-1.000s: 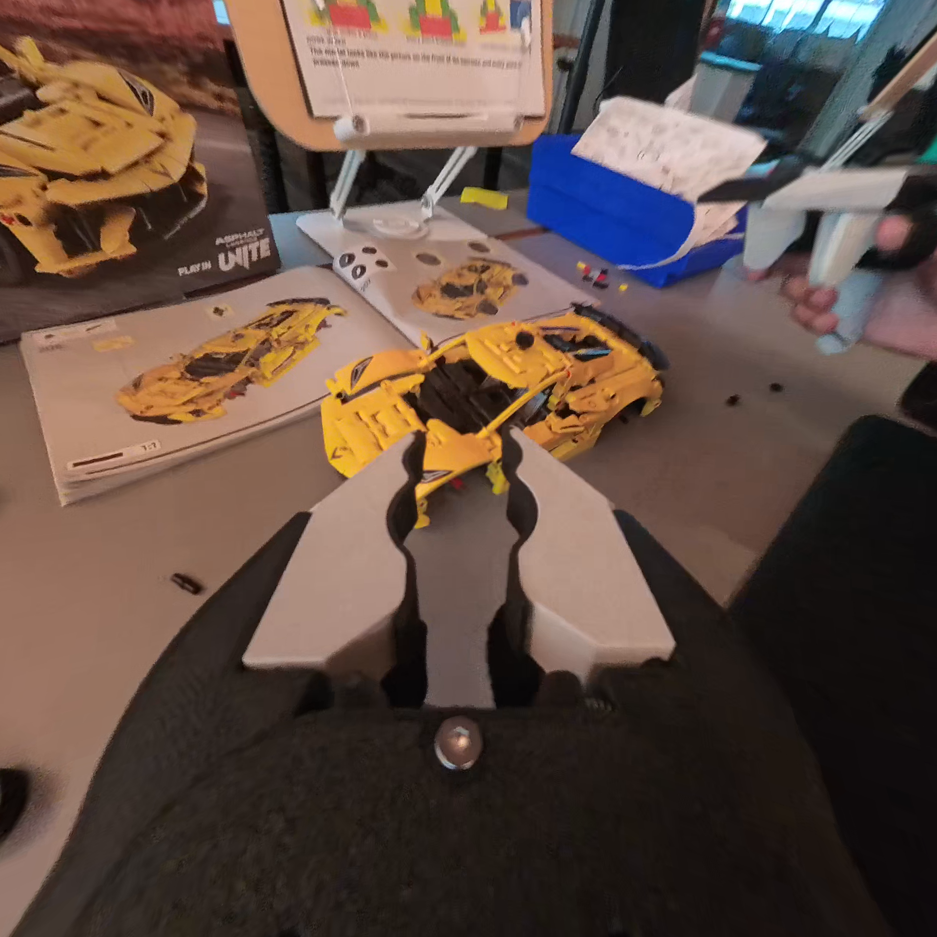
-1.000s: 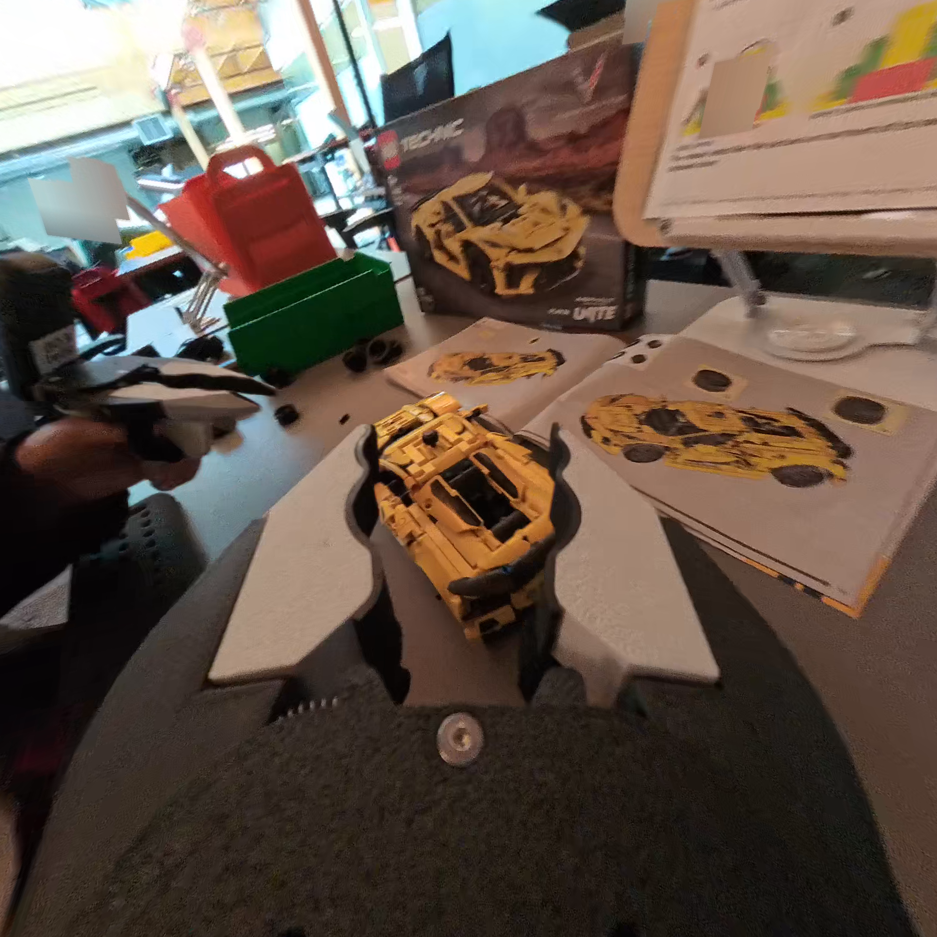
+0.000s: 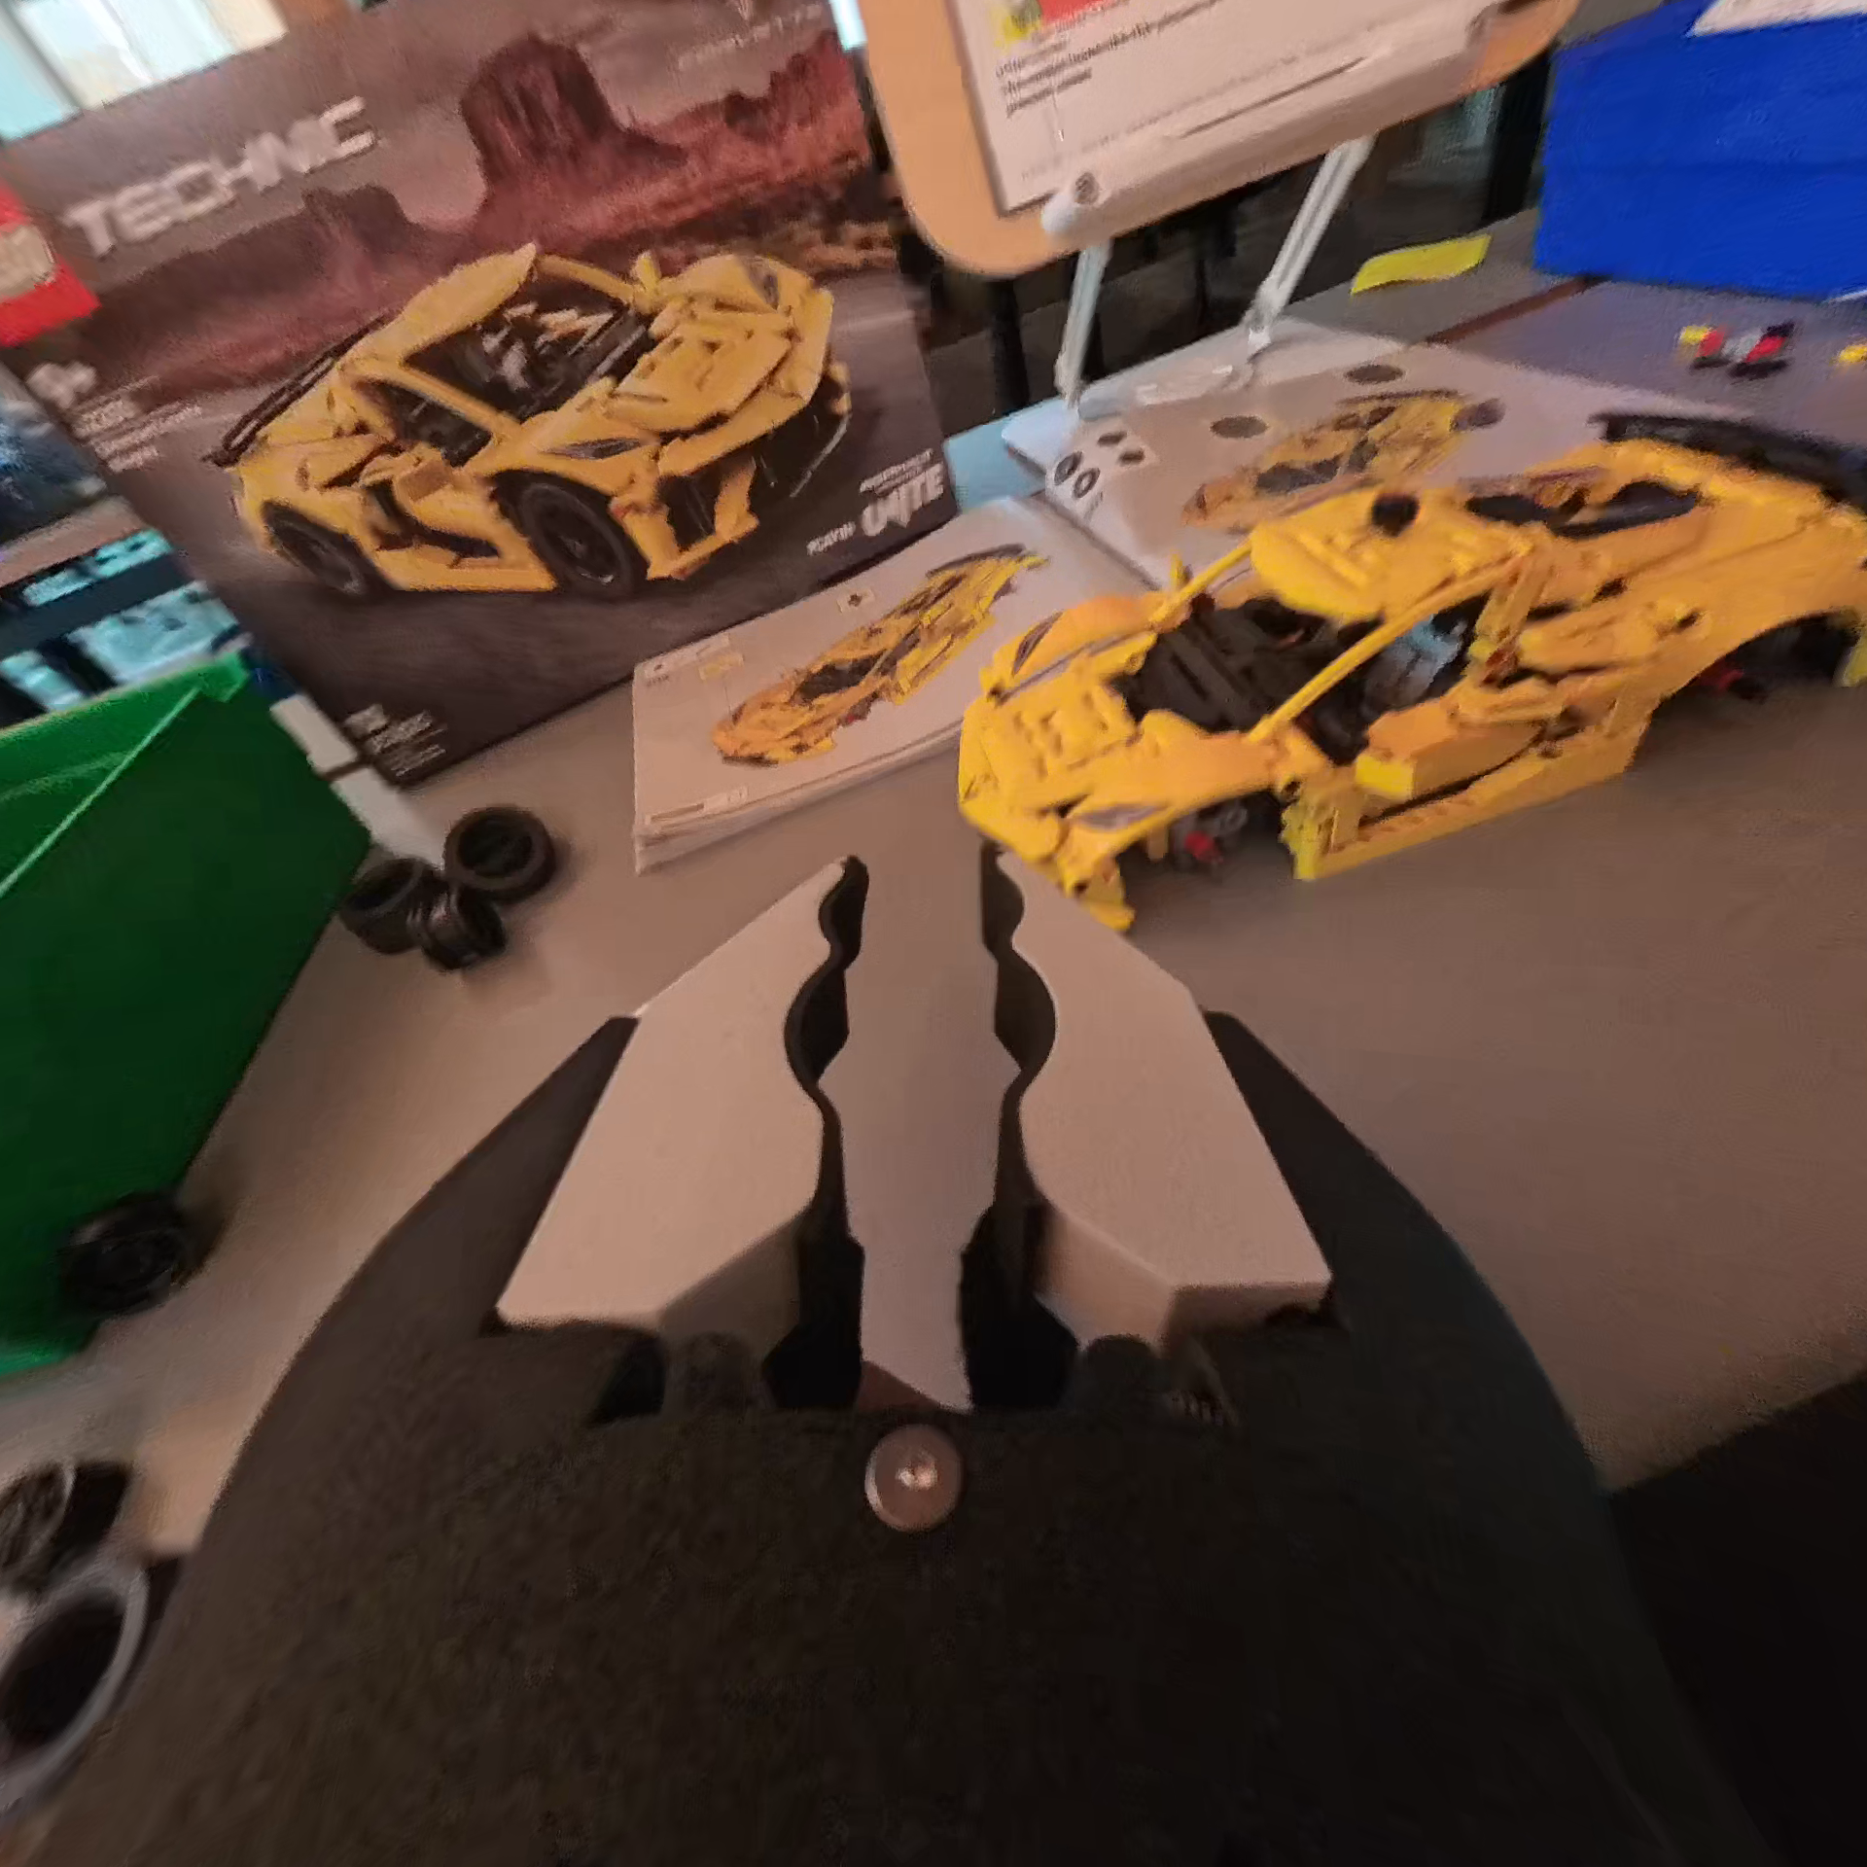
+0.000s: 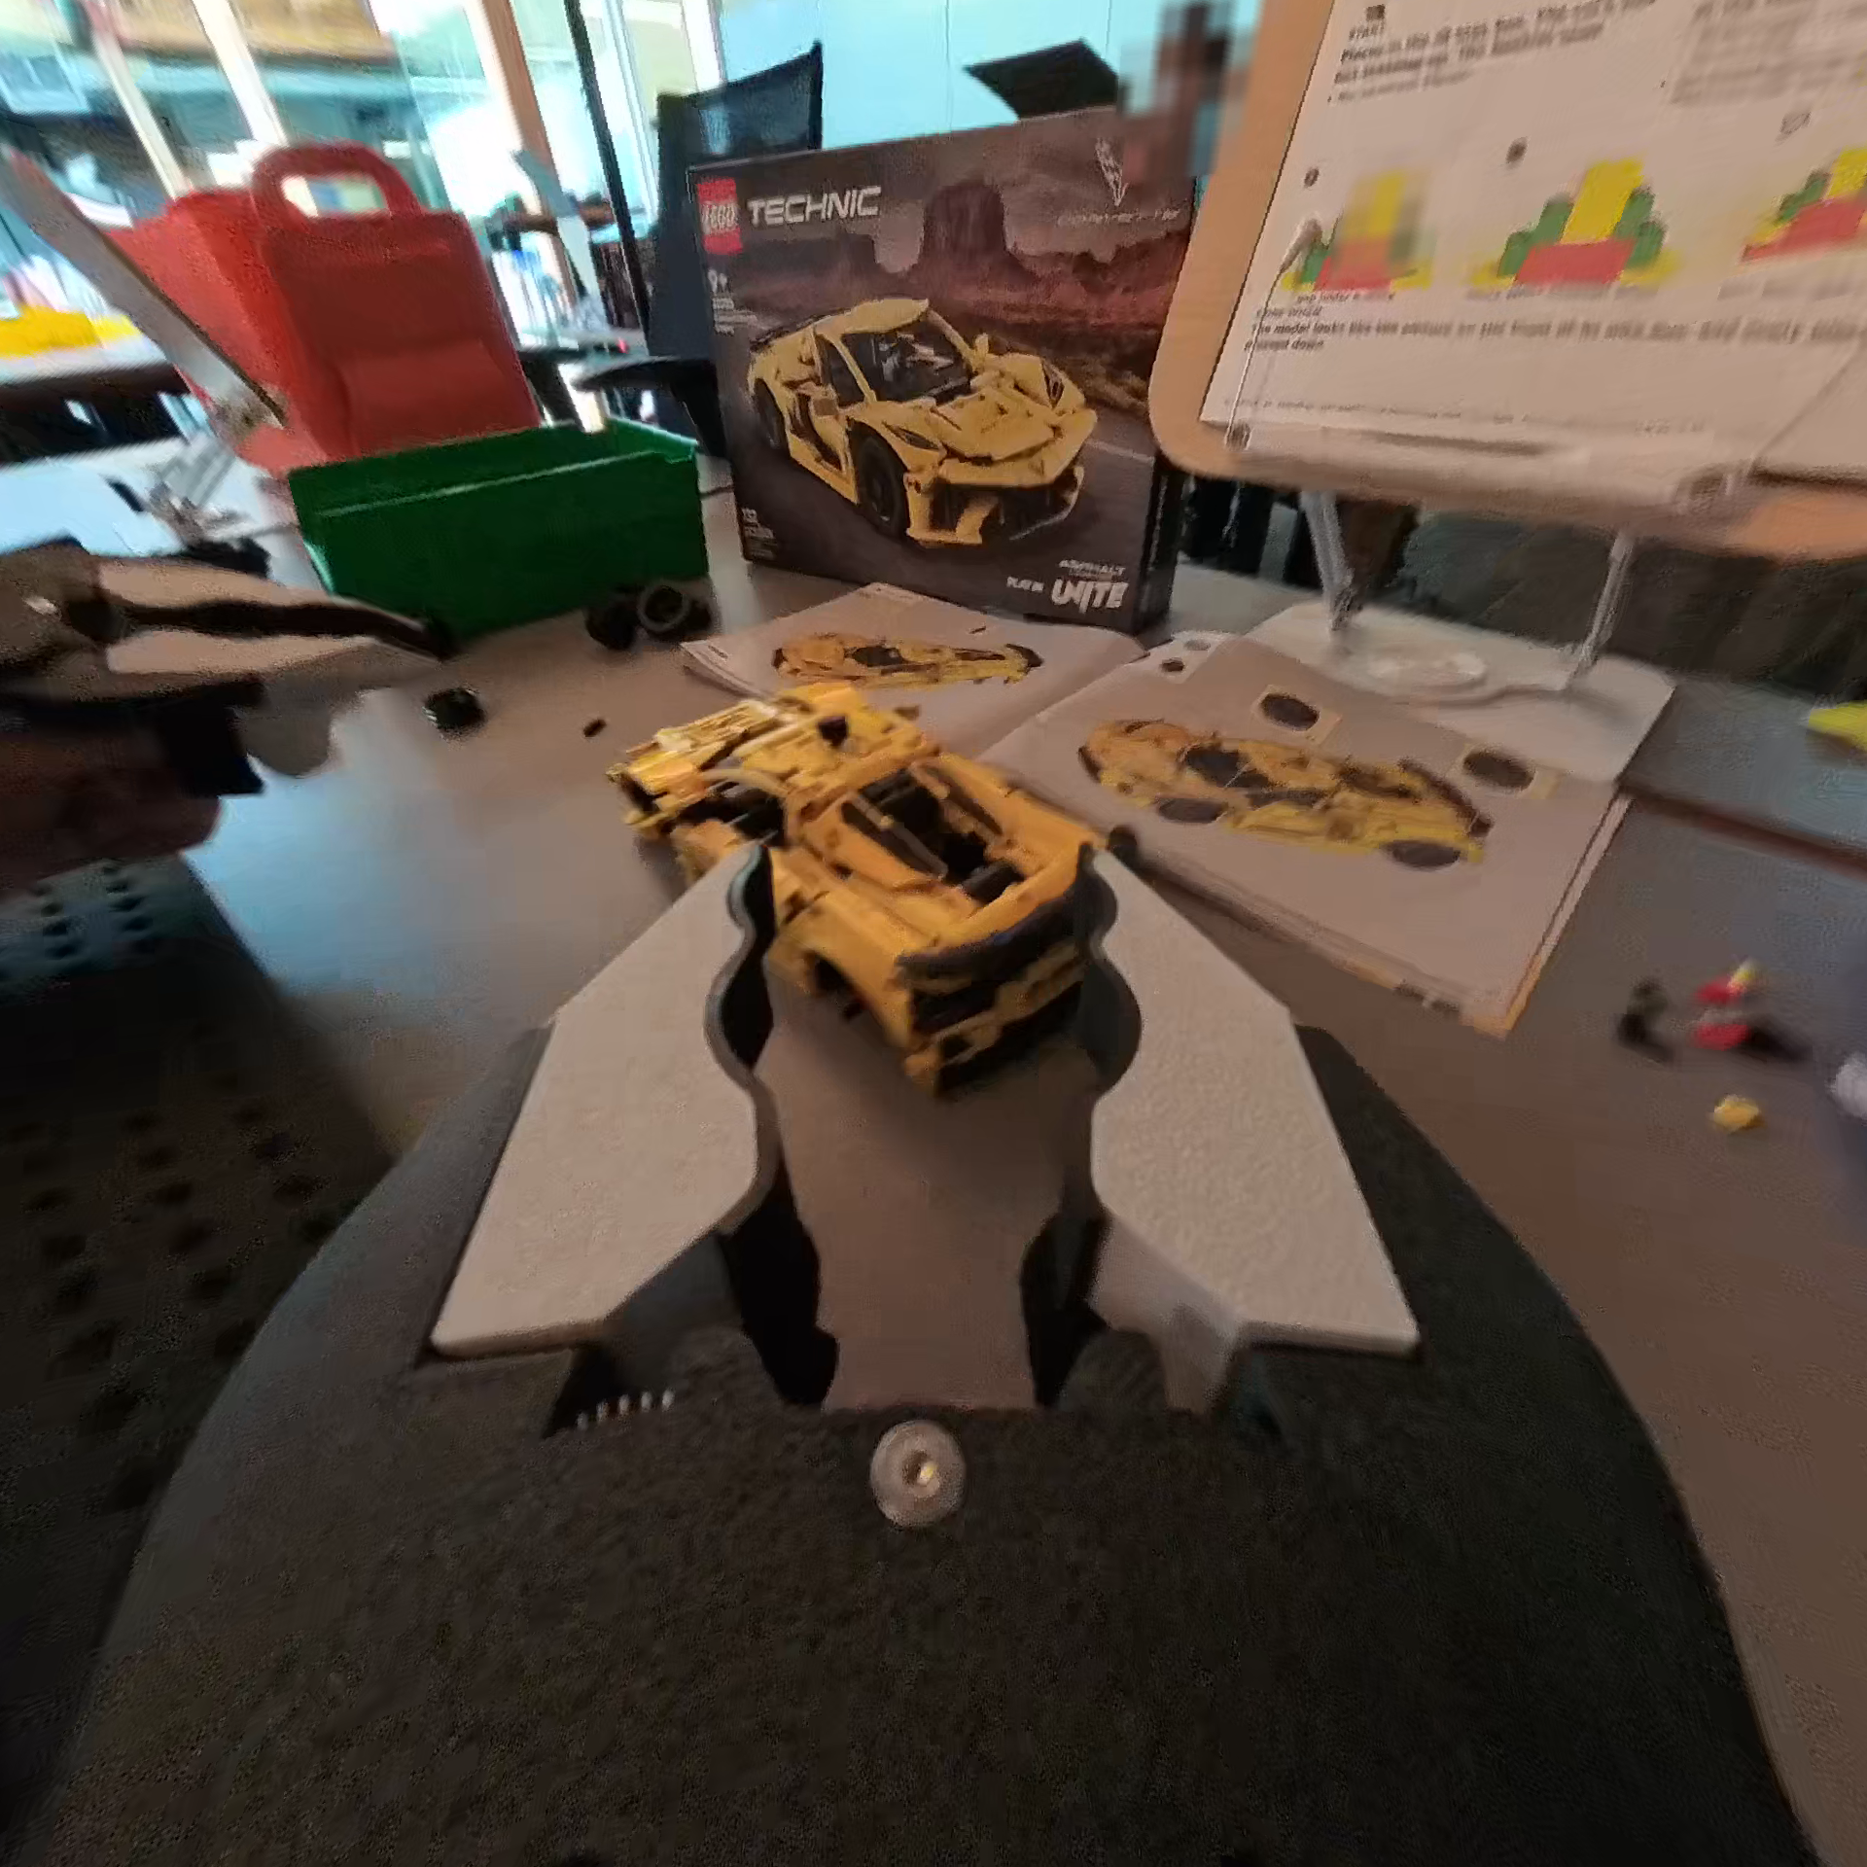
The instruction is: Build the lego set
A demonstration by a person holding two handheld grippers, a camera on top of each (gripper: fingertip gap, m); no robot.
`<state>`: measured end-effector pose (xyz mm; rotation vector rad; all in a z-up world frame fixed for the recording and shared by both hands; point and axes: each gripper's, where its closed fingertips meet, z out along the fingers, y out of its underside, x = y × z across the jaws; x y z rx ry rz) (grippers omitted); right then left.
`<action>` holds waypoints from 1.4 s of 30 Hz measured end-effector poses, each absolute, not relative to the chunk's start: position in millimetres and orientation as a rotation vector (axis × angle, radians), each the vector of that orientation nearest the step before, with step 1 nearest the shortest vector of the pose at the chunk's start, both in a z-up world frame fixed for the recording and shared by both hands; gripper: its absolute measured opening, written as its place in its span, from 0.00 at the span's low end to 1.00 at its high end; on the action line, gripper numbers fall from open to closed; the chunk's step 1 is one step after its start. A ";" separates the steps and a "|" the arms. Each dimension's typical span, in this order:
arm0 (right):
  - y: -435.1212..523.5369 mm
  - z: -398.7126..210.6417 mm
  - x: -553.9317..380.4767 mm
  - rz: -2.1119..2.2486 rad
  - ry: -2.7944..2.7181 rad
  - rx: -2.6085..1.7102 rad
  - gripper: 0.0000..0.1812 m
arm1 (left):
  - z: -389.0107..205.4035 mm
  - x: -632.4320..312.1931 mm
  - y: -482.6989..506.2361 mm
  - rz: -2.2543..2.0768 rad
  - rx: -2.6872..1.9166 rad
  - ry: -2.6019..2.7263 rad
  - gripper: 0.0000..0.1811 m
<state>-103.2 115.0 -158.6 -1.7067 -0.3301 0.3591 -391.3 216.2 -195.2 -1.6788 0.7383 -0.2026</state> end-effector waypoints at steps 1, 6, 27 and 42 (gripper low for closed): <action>127.2 -148.6 -100.4 0.337 -0.355 -1.705 0.32 | -186.9 -381.1 219.6 -0.224 -1.681 0.769 0.14; 215.6 -109.1 -97.2 0.328 -0.491 -1.716 0.26 | -158.6 -339.1 269.1 -0.289 -1.758 0.765 0.18; 397.4 -117.4 -105.4 0.360 -0.477 -1.456 0.18 | -197.6 -317.8 398.6 -0.251 -1.856 0.572 0.17; 412.6 -77.5 -122.5 0.480 -0.549 -1.385 0.20 | -217.9 -316.0 390.0 -0.356 -1.931 0.547 0.17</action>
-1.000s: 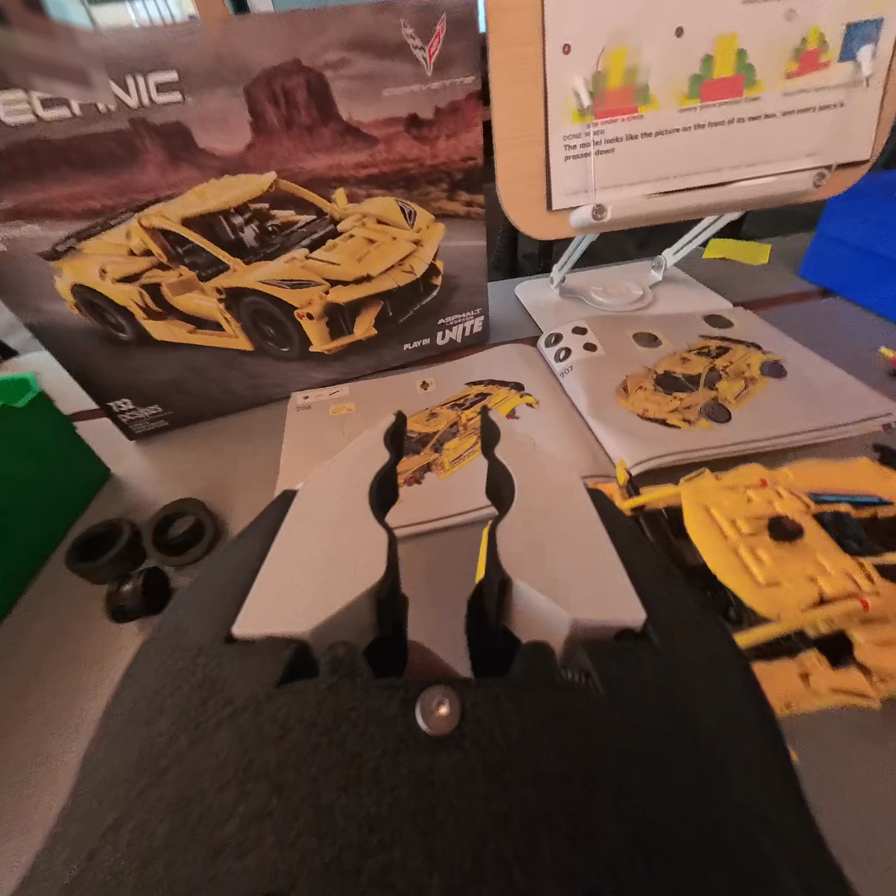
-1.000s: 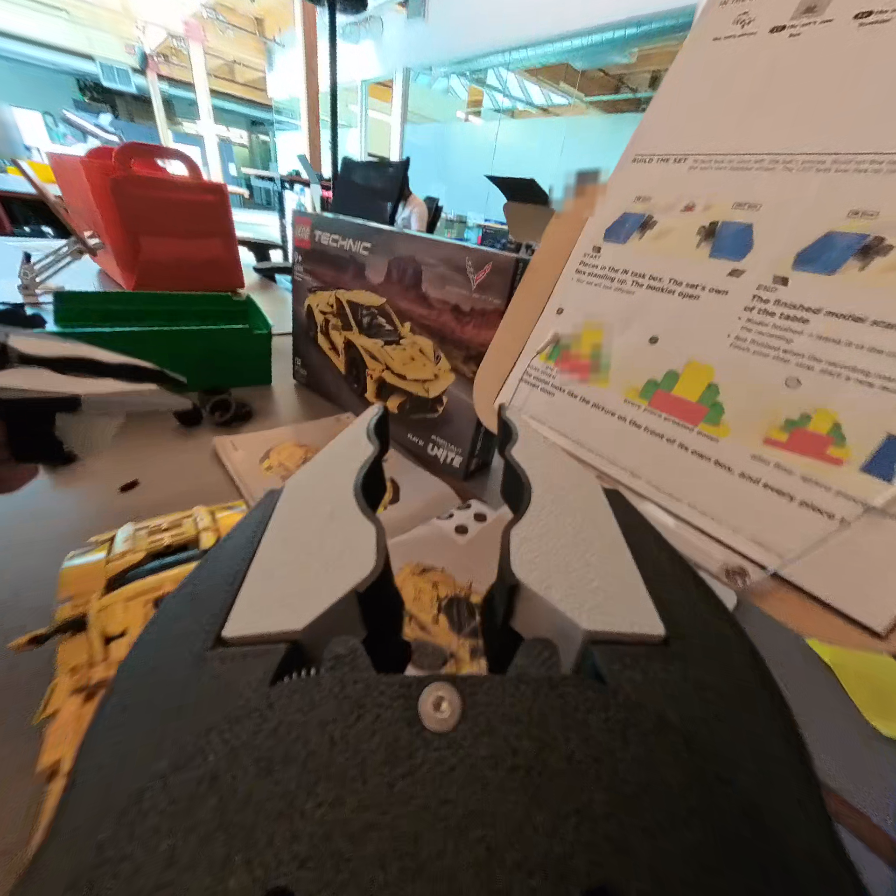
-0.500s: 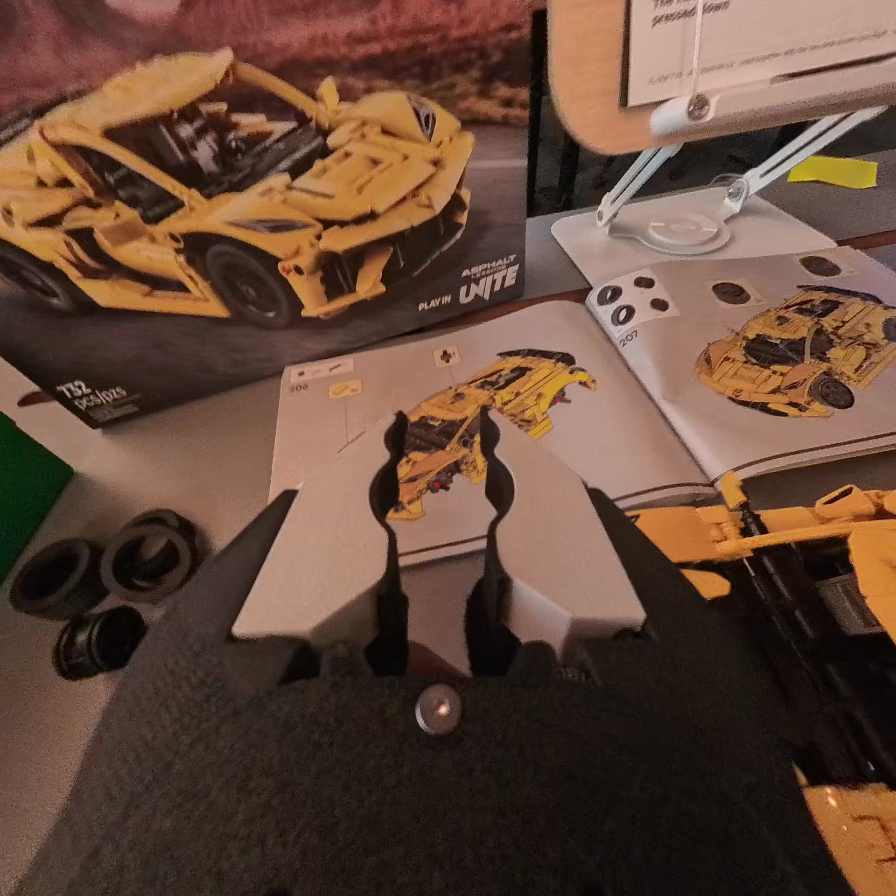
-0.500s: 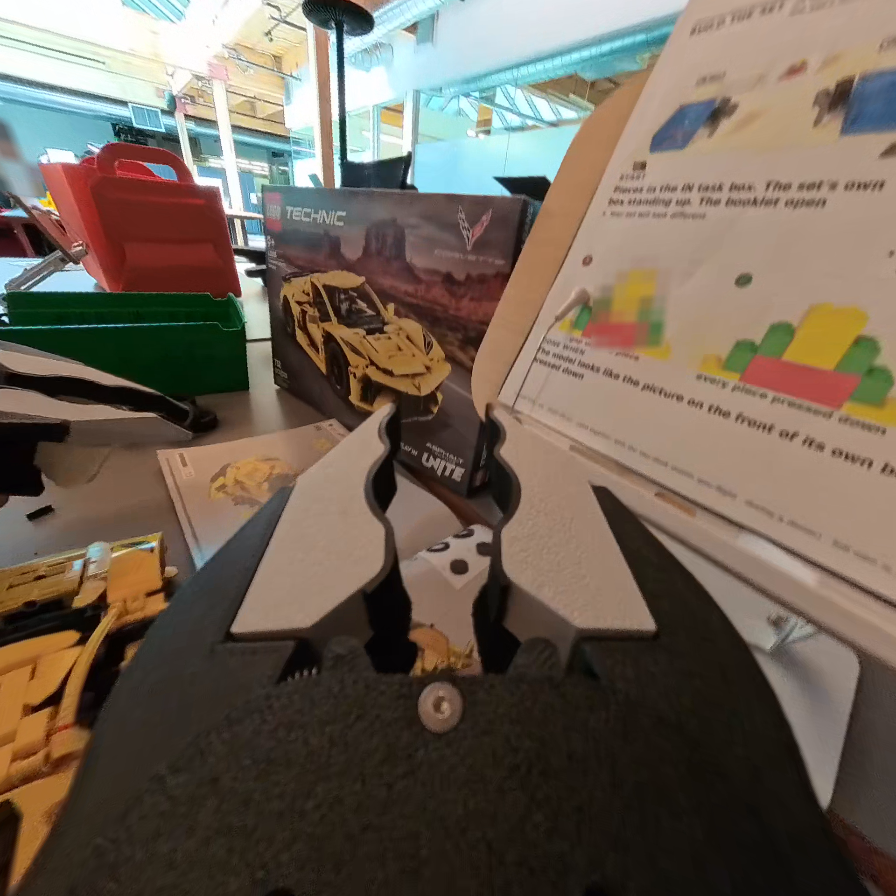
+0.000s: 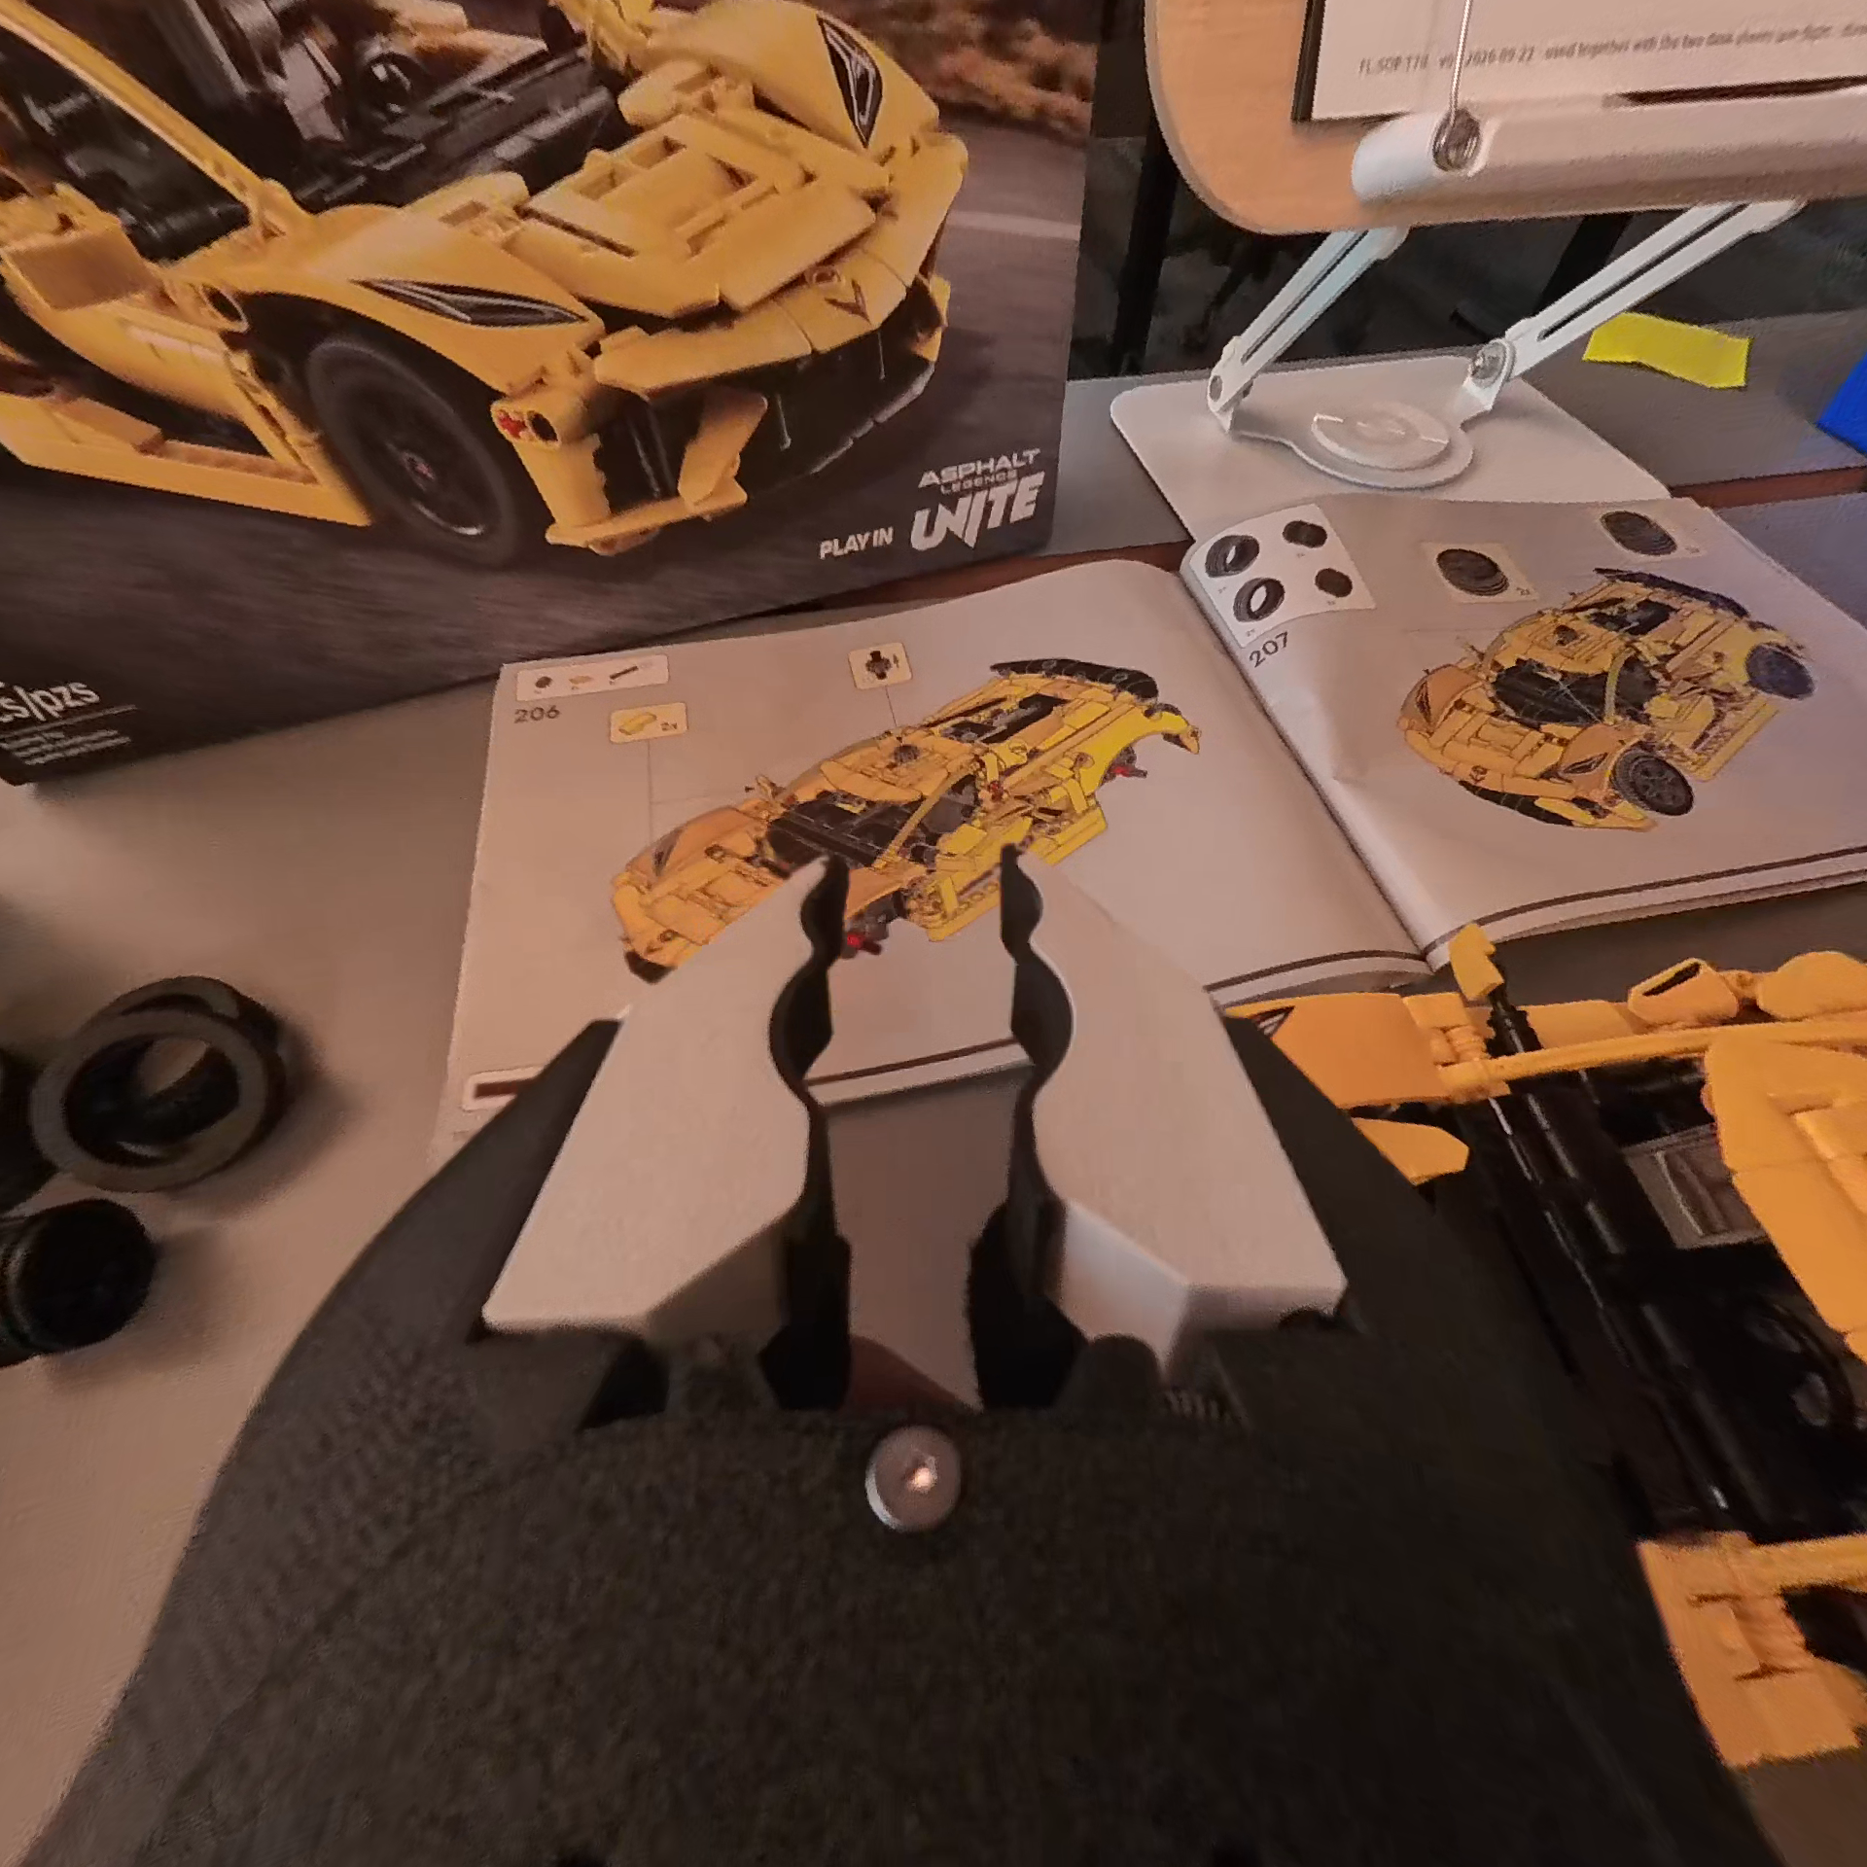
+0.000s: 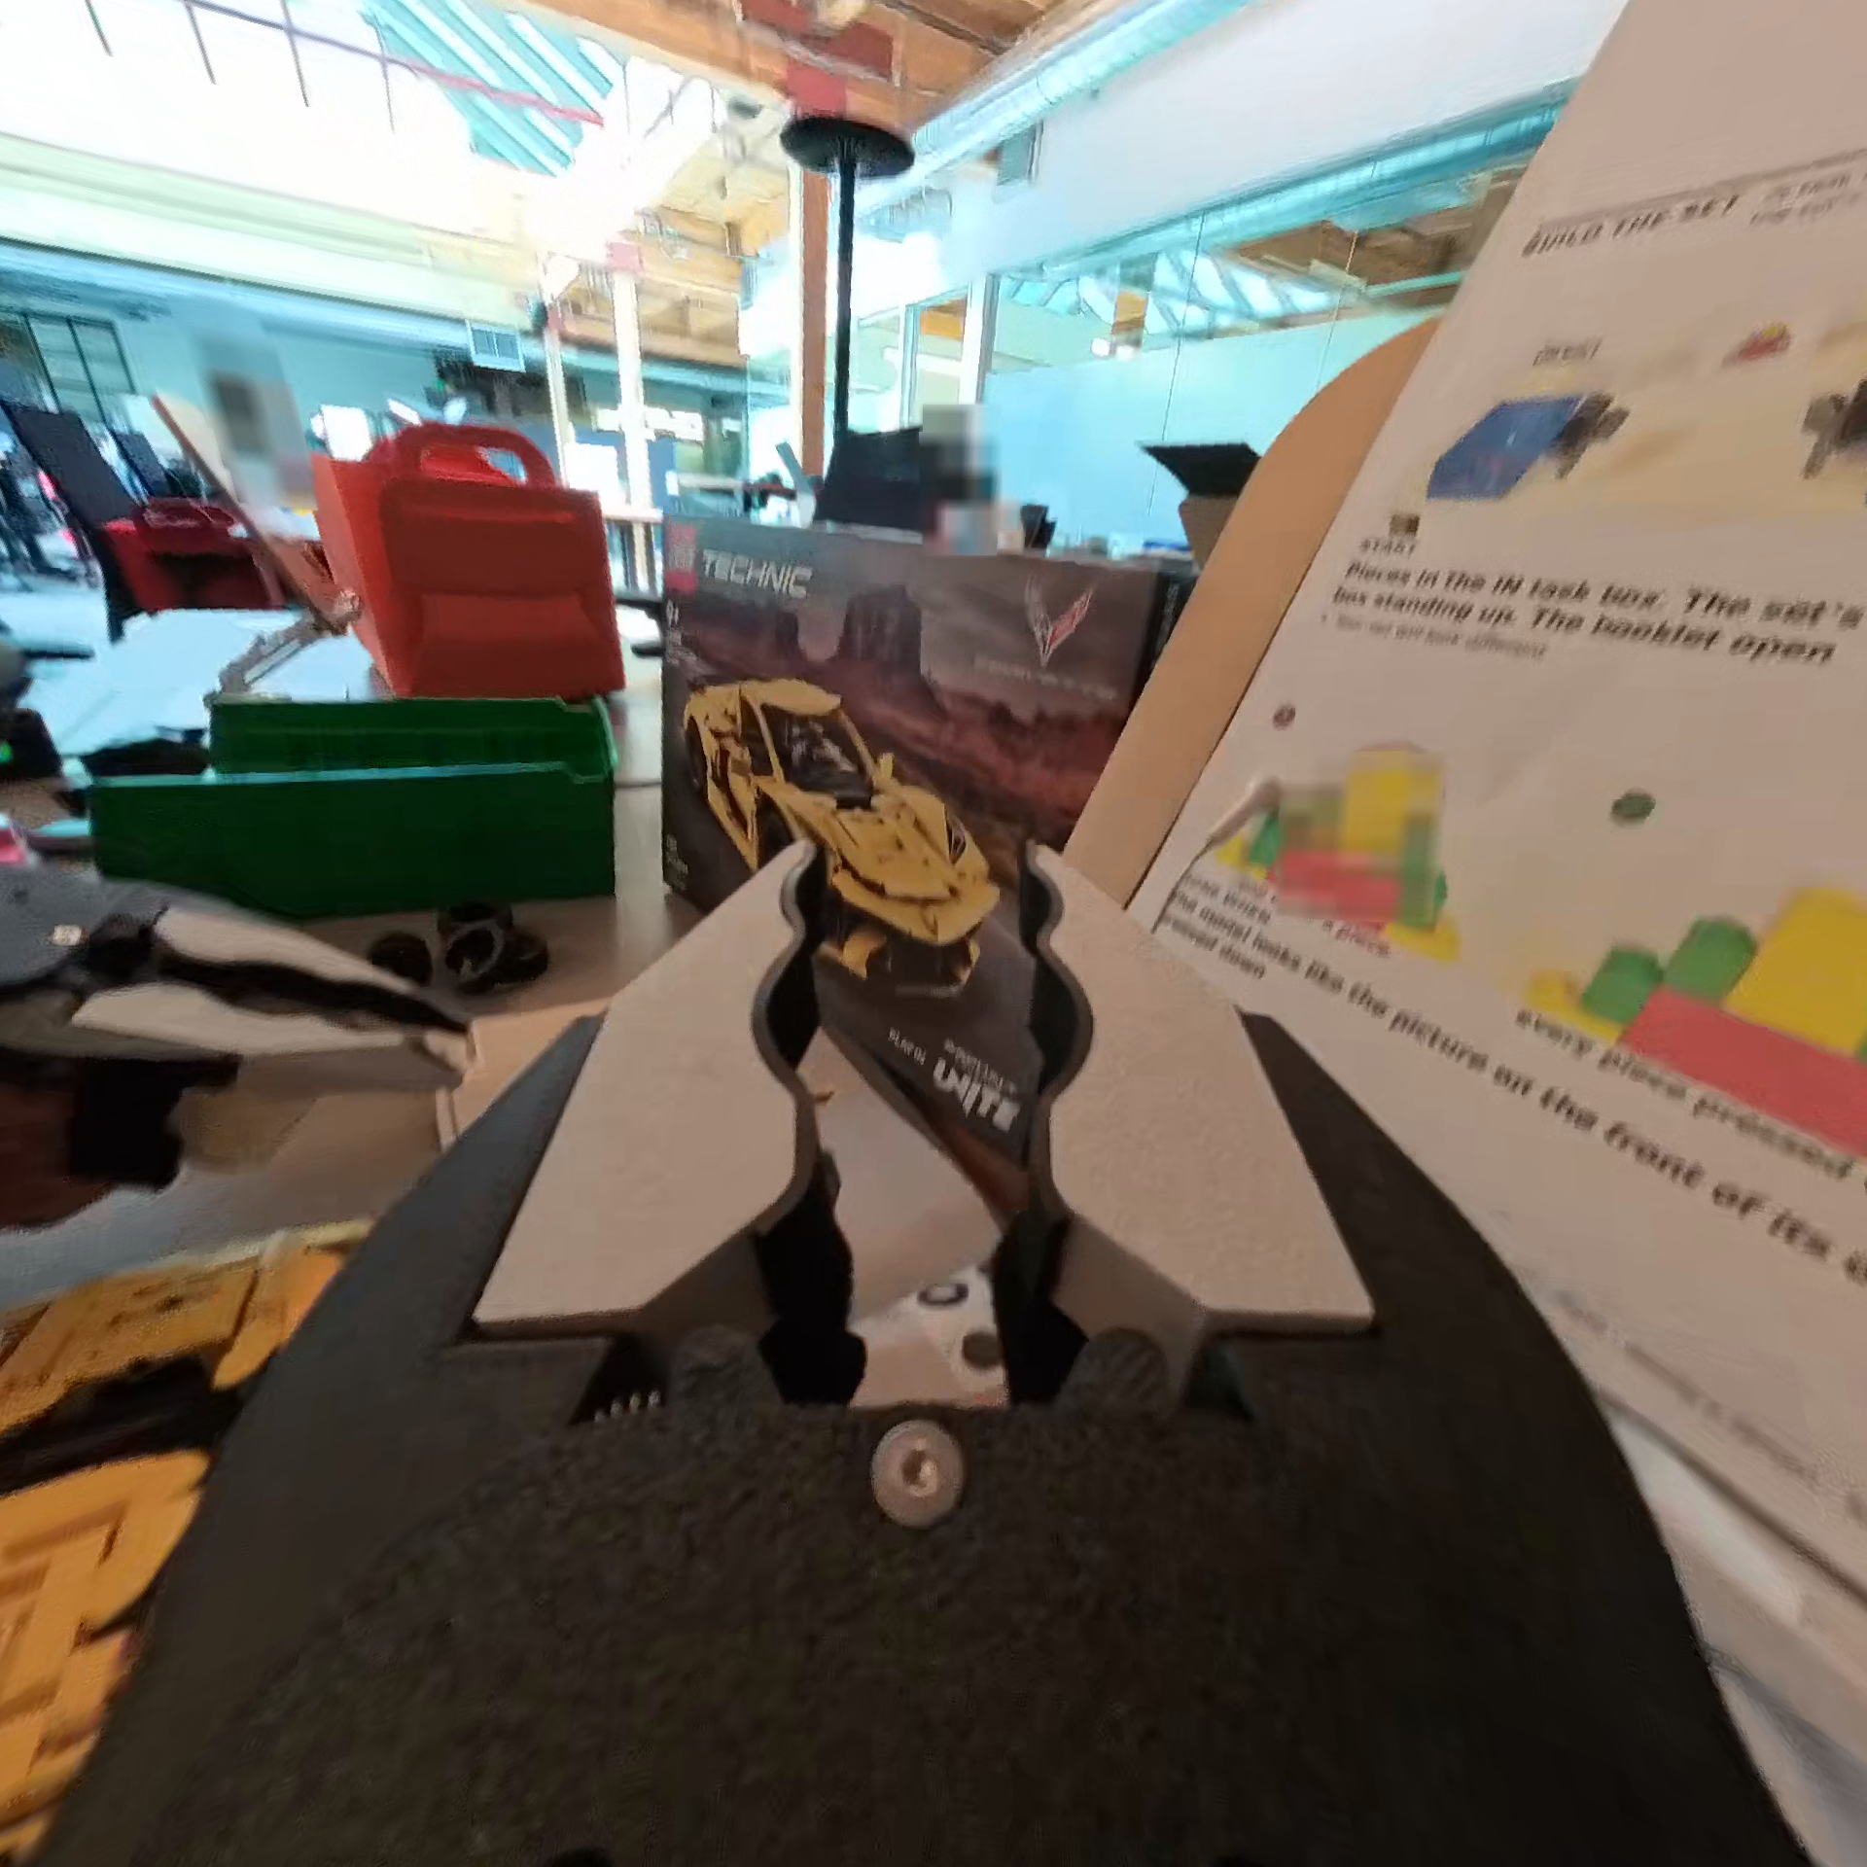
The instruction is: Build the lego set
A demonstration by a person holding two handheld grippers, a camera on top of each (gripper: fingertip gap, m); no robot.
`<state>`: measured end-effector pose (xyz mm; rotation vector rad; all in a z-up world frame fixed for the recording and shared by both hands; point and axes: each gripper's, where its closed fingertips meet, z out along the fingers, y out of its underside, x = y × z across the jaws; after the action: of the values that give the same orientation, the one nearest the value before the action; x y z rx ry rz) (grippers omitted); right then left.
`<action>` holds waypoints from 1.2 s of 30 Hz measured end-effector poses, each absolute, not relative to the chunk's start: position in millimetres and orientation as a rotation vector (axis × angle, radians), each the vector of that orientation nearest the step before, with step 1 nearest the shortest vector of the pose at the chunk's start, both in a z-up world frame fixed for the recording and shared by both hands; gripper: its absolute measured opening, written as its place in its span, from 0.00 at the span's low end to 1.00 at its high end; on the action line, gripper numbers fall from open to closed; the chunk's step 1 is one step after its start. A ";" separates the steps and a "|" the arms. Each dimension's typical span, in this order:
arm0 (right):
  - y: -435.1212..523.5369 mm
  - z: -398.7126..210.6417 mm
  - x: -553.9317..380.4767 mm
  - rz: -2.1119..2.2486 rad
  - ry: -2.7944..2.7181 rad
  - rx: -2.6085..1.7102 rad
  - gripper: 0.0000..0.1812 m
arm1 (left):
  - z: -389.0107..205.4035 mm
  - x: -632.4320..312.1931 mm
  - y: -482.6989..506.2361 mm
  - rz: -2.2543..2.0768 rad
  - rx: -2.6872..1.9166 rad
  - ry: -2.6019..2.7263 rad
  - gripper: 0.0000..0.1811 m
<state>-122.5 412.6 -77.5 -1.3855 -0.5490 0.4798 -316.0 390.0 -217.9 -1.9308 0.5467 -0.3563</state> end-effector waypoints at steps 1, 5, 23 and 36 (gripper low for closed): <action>419.9 -73.4 -121.2 0.473 -0.545 -1.366 0.19 | -218.5 -314.9 389.2 -0.358 -1.934 0.550 0.17; 444.9 -73.0 -123.1 0.422 -0.594 -1.366 0.19 | -213.2 -313.1 390.5 -0.350 -1.926 0.551 0.17; 406.3 -128.0 -83.1 0.478 -0.376 -1.514 0.18 | -210.5 -304.5 388.0 -0.397 -1.919 0.565 0.17; 218.6 -105.4 -70.8 0.440 -0.549 -1.603 0.20 | -183.9 -349.3 321.5 -0.417 -1.834 0.642 0.17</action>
<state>-70.8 218.6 -105.4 -1.6026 -0.5490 0.4405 -349.3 321.5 -183.9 -1.8341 0.6423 -0.4166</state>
